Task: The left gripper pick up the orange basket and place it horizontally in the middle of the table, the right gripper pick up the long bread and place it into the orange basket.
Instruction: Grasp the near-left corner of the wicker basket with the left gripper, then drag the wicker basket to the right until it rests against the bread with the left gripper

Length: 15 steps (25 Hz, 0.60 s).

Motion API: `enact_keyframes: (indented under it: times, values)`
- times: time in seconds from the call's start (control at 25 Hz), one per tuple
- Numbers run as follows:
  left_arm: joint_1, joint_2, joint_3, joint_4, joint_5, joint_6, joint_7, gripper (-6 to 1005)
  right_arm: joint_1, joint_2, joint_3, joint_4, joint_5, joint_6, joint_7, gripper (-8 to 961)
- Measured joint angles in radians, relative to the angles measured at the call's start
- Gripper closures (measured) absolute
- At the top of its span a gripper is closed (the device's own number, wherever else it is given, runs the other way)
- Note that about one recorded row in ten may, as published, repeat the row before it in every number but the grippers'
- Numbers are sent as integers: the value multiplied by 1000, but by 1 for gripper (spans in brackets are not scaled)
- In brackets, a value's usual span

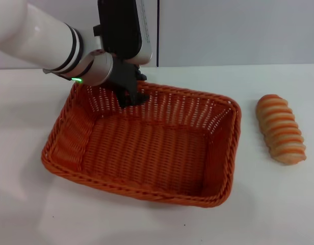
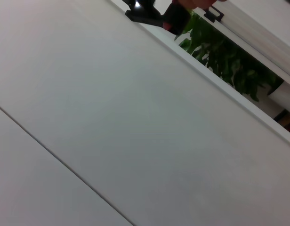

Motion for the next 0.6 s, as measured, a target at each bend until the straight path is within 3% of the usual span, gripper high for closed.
enact_keyframes:
  times: [0.2,0.6]
  values:
    - [0,0,0,0,0,0,0,635,0,0,7,-1,0,0,0,122]
    - [-32,3,-56,-36,21,39,-160,697,3,-2,28,-1,1,9,1,122]
